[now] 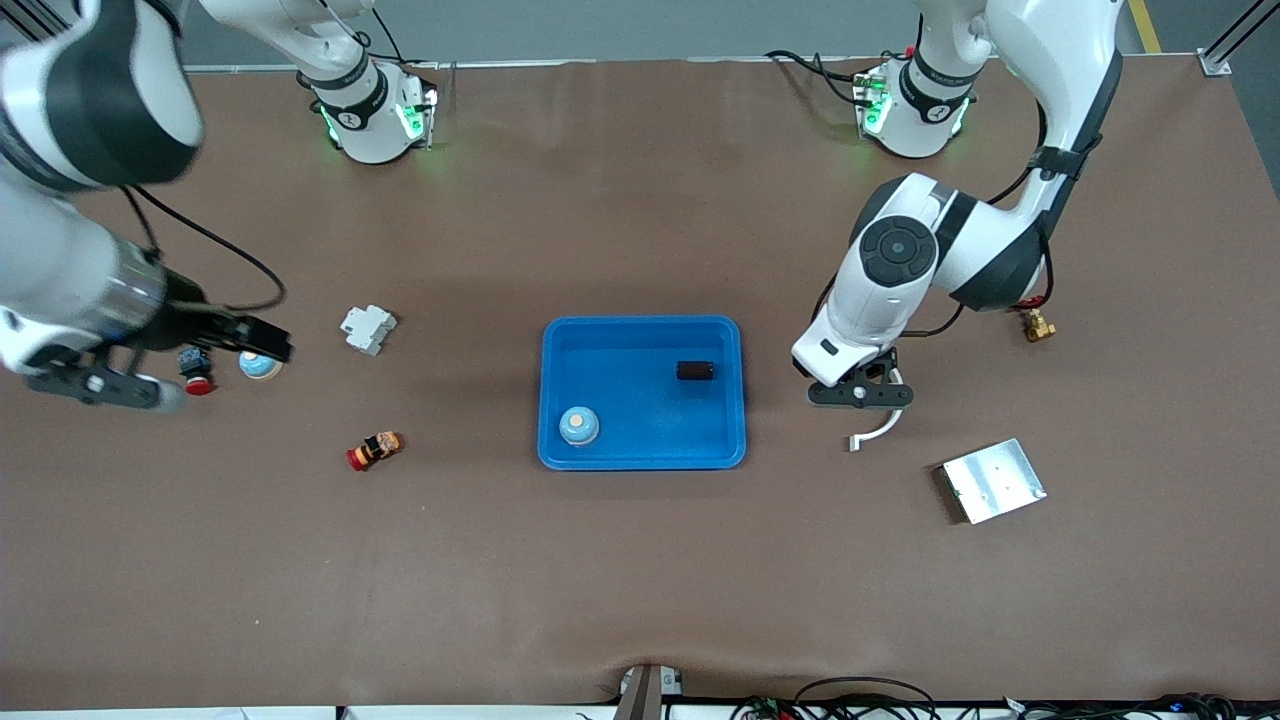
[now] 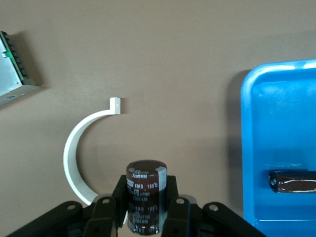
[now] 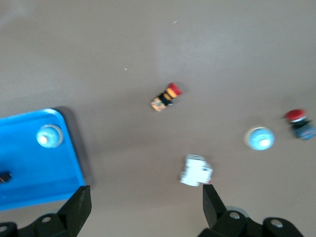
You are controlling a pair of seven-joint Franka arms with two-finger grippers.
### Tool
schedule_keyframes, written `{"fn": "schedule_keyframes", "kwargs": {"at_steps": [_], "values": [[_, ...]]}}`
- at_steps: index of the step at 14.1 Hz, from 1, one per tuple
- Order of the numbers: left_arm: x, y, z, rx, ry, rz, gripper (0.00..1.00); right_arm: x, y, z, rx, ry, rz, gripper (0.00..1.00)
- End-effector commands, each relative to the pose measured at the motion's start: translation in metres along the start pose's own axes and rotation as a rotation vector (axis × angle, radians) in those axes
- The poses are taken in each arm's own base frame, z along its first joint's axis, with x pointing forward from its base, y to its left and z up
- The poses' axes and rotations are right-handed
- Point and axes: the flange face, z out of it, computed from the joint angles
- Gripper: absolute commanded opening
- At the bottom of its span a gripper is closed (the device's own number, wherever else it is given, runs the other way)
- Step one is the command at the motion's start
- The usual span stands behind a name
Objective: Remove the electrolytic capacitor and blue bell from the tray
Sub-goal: 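Reach the second bell with the right gripper while the left gripper waits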
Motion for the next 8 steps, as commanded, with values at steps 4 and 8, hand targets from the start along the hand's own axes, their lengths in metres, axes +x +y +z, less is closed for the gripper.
{"fn": "schedule_keyframes", "kwargs": {"at_steps": [4, 8], "values": [[-0.022, 0.001, 0.016, -0.032, 0.053, 0.032, 0.00, 0.004, -0.120, 0.115, 0.010, -0.026, 0.228, 1.00], [-0.021, -0.006, 0.038, -0.036, 0.052, 0.062, 0.00, -0.004, -0.180, 0.180, 0.055, -0.013, 0.379, 1.00]]}}
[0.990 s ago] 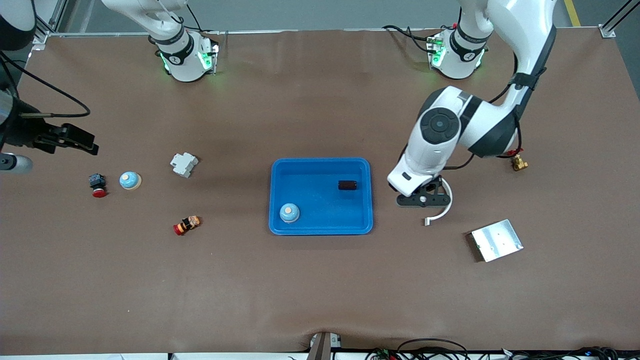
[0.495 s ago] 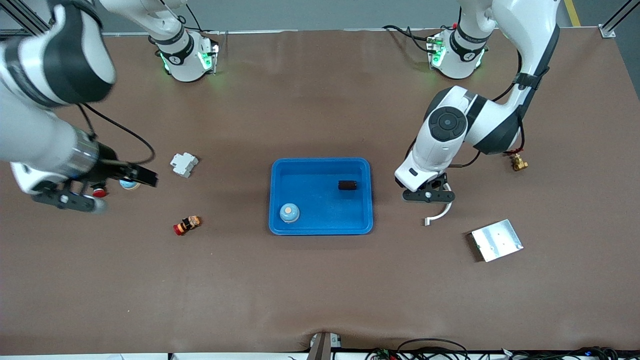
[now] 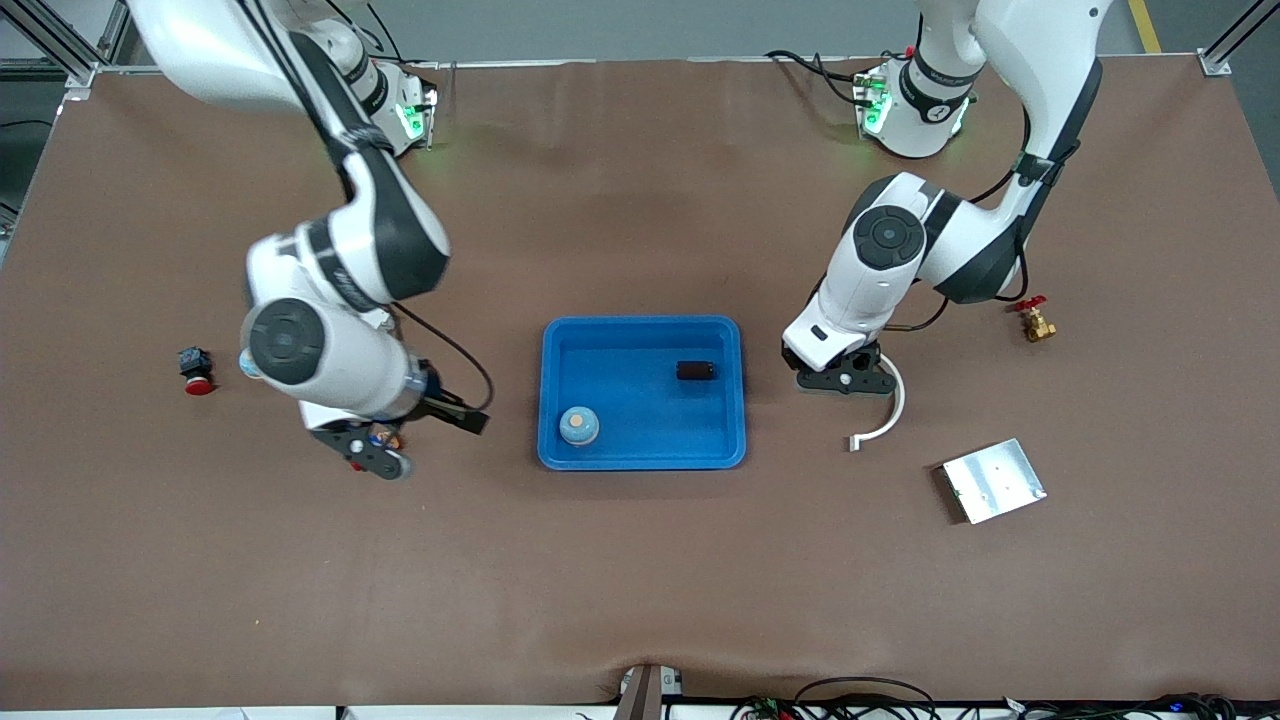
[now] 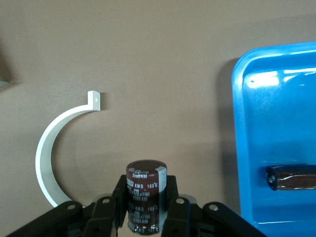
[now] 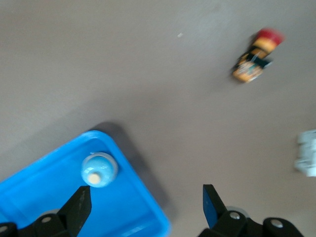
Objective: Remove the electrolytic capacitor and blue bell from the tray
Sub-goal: 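Reach the second bell with the right gripper while the left gripper waits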
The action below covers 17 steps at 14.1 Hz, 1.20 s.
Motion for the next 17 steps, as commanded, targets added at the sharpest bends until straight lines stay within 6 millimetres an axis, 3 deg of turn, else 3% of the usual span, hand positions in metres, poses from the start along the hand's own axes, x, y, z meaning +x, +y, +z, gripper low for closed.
{"fn": "schedule_keyframes", "kwargs": {"at_steps": [1, 4, 7, 11, 14, 17], "values": [[0.002, -0.009, 0.008, 0.009, 0.012, 0.040, 0.00, -0.016, -0.032, 0.034, 0.036, -0.007, 0.064, 1.00], [0.013, -0.041, 0.017, 0.034, 0.022, 0.053, 0.00, -0.041, -0.058, 0.071, 0.051, 0.002, 0.055, 1.00], [0.012, -0.044, 0.021, 0.032, 0.020, 0.067, 0.00, -0.062, -0.071, 0.094, 0.035, -0.002, 0.026, 1.00], [0.005, -0.041, 0.025, 0.031, 0.012, 0.072, 0.00, -0.068, -0.080, 0.123, 0.052, 0.007, 0.100, 1.00], [-0.005, -0.049, 0.048, -0.013, 0.054, 0.074, 0.00, -0.077, -0.087, 0.144, 0.031, 0.004, 0.096, 1.00], [-0.007, -0.054, 0.063, -0.006, 0.044, 0.087, 0.00, -0.075, -0.093, 0.149, 0.035, 0.006, 0.093, 1.00]]}}
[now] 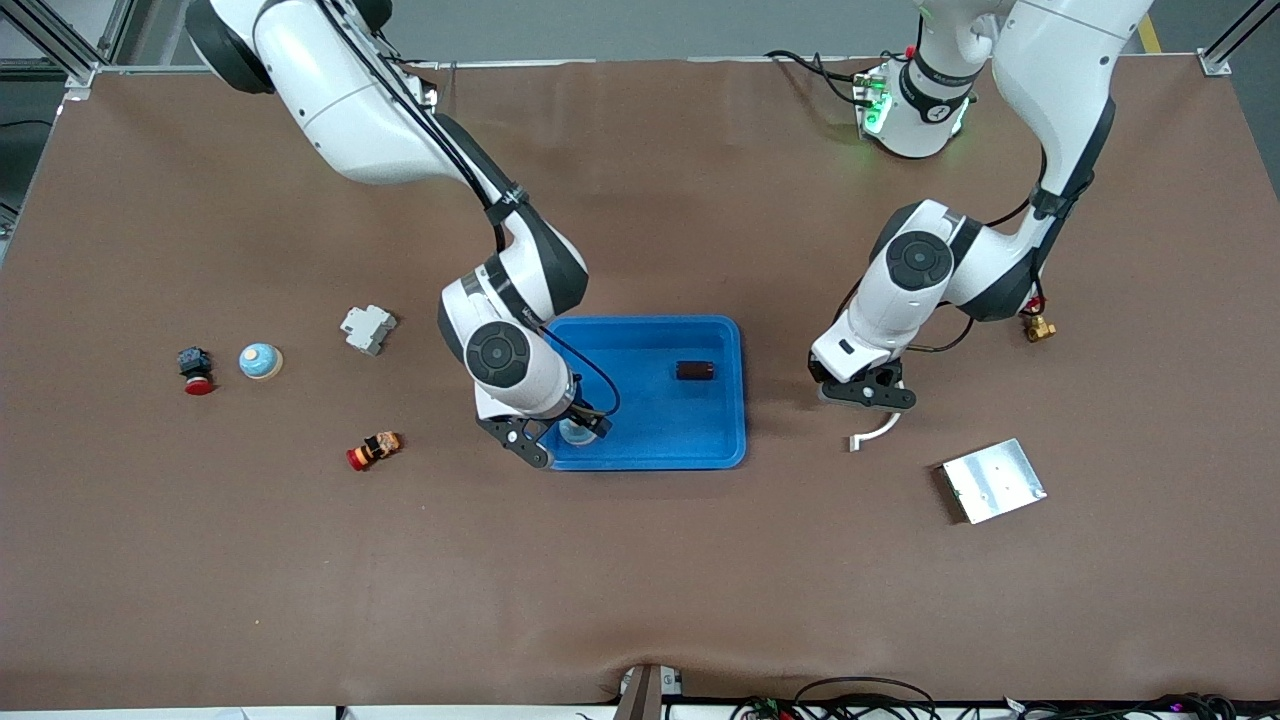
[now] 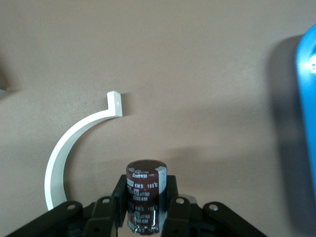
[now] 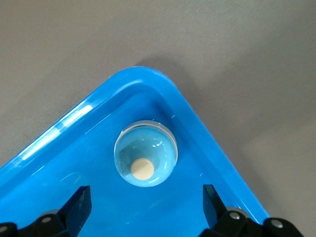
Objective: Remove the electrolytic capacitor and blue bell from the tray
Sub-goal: 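Reach the second bell with the right gripper while the left gripper waits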
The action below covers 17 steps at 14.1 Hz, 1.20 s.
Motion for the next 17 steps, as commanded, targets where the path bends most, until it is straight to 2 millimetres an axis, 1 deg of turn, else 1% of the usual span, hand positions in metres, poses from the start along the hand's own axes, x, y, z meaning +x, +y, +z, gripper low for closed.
{"fn": "schedule_keyframes", "kwargs": {"at_steps": [1, 4, 6, 7, 8, 9, 14, 17], "values": [[0.000, -0.004, 0.008, 0.000, 0.009, 0.016, 0.00, 0.003, -0.011, -0.001, 0.011, 0.018, 0.012, 1.00], [-0.004, -0.008, 0.018, 0.017, -0.003, 0.032, 0.00, 0.005, -0.010, 0.004, 0.004, 0.018, 0.016, 1.00], [-0.009, -0.008, 0.026, 0.028, -0.013, 0.053, 0.00, 0.006, -0.010, 0.010, 0.007, 0.018, 0.023, 1.00], [-0.009, -0.012, 0.028, 0.036, -0.013, 0.059, 0.00, 0.007, -0.009, 0.014, 0.006, 0.017, 0.025, 1.00], [-0.009, -0.020, 0.029, 0.046, -0.012, 0.063, 0.00, 0.006, -0.010, 0.017, 0.007, 0.018, 0.024, 1.00], [-0.011, -0.023, 0.031, 0.053, -0.012, 0.069, 0.00, 0.006, -0.010, 0.017, 0.012, 0.020, 0.024, 1.00], [-0.015, -0.021, 0.042, 0.041, -0.017, 0.070, 0.00, 0.008, -0.011, 0.027, 0.022, 0.023, 0.059, 1.00], [-0.016, -0.015, 0.044, 0.039, -0.018, 0.052, 0.00, 0.008, -0.011, 0.027, 0.022, 0.023, 0.059, 1.00]]}}
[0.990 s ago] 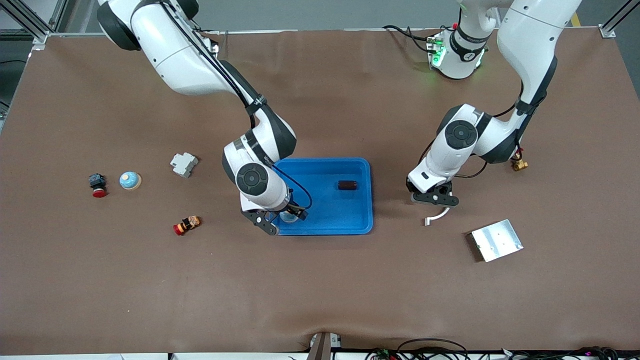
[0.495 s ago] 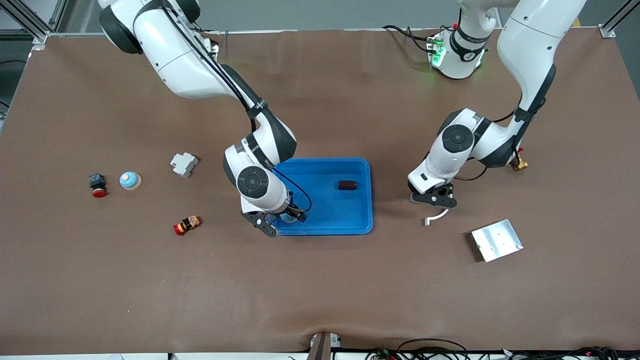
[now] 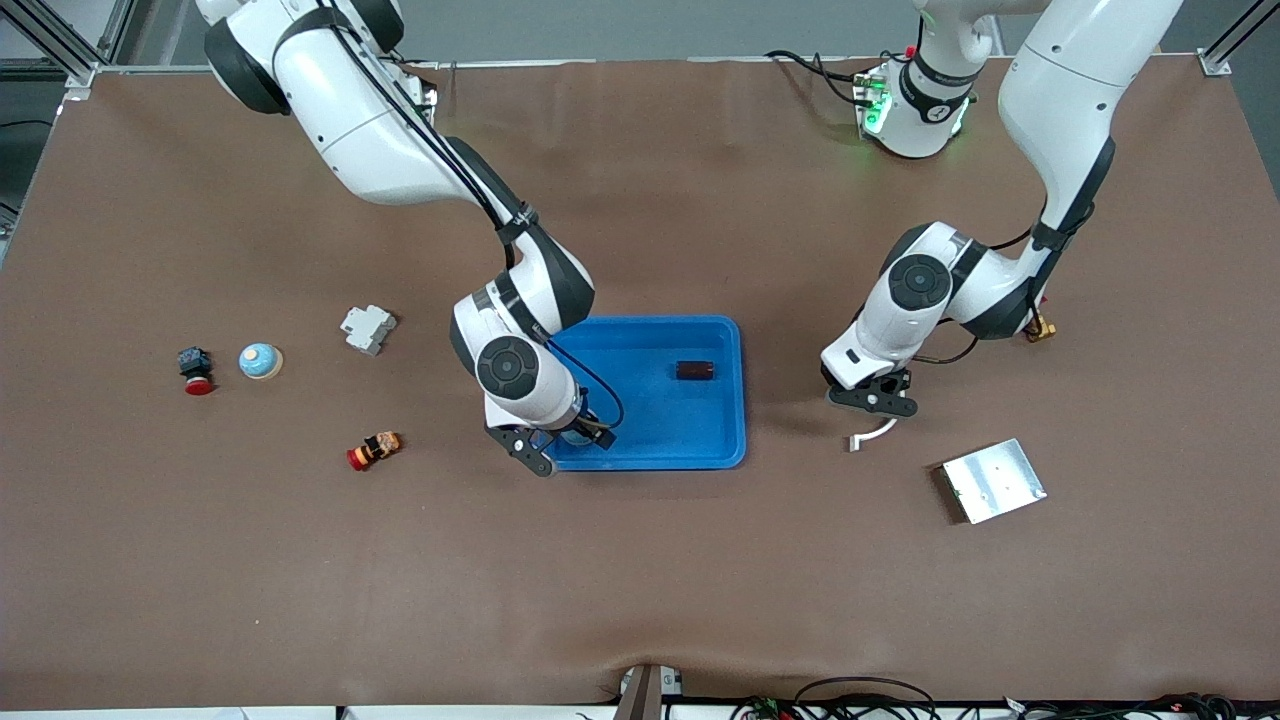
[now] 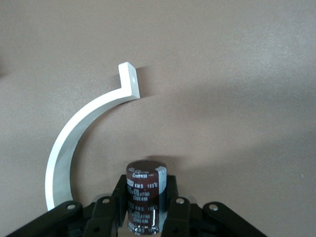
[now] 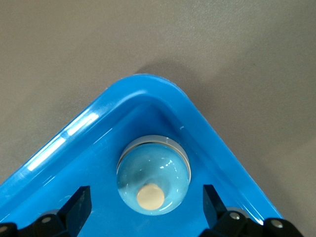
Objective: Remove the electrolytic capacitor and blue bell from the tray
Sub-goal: 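Grasp the bell with the right gripper while the left gripper places capacitor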
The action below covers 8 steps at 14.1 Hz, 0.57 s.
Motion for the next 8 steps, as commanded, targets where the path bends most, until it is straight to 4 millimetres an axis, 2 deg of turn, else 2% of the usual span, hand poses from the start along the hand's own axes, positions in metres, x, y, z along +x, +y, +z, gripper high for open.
{"fn": "schedule_keyframes", "kwargs": {"at_steps": [1, 4, 7, 8], "values": [[-0.003, 0.006, 0.002, 0.010, 0.020, -0.004, 0.00, -0.001, -0.007, 0.001, 0.006, 0.013, 0.013, 1.00], [-0.009, 0.010, 0.014, 0.053, 0.030, -0.011, 0.00, -0.004, -0.007, 0.006, 0.000, 0.013, 0.010, 1.00], [-0.011, 0.010, 0.018, 0.078, 0.046, -0.013, 0.00, -0.003, -0.007, 0.007, 0.001, 0.013, 0.014, 1.00], [-0.011, 0.012, 0.017, 0.076, 0.048, -0.027, 0.25, -0.004, -0.008, 0.007, 0.008, 0.015, 0.012, 1.00]]}}
